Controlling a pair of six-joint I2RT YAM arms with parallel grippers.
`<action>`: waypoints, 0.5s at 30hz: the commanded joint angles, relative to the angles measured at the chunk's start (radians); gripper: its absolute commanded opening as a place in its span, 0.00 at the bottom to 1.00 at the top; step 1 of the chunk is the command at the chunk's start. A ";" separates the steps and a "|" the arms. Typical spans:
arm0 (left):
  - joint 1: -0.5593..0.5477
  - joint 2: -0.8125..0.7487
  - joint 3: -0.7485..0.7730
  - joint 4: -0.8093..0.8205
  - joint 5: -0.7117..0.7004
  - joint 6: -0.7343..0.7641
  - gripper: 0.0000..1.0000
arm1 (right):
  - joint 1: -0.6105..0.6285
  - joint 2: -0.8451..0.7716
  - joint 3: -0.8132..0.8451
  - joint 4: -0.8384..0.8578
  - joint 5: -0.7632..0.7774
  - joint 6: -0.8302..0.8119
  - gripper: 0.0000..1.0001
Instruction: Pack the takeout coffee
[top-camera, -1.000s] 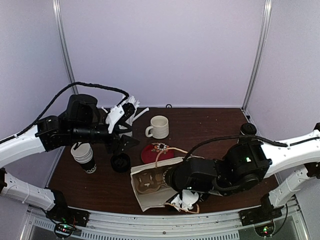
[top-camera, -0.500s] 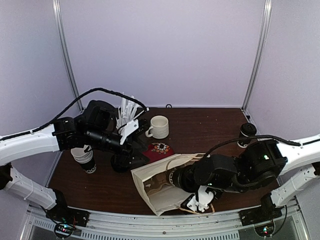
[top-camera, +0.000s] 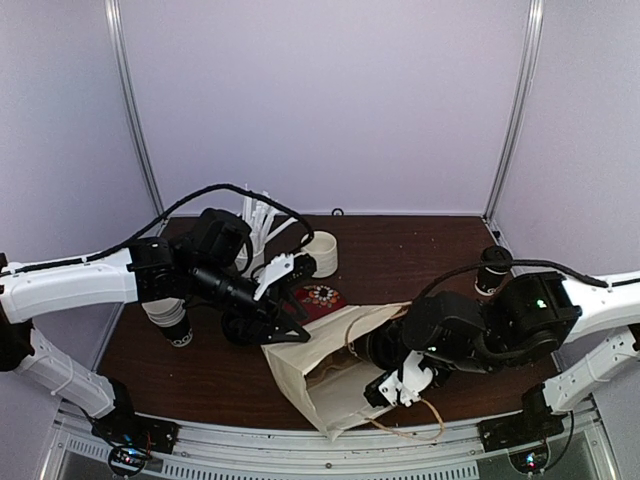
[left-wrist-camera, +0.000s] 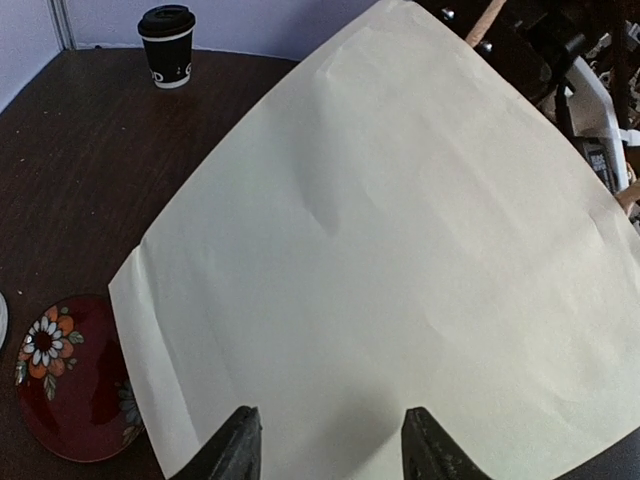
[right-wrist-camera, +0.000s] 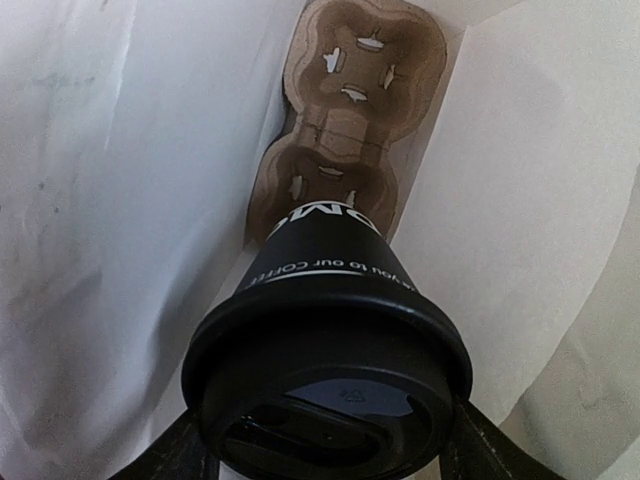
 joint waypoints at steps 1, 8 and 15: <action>-0.007 0.016 0.025 0.036 0.032 0.015 0.49 | -0.021 0.043 0.039 0.011 -0.010 0.093 0.63; -0.007 0.027 0.025 0.030 0.021 0.023 0.49 | -0.032 0.105 0.047 0.075 -0.030 0.132 0.60; -0.007 0.030 0.021 0.018 0.006 0.036 0.48 | -0.072 0.177 0.075 0.106 -0.024 0.117 0.58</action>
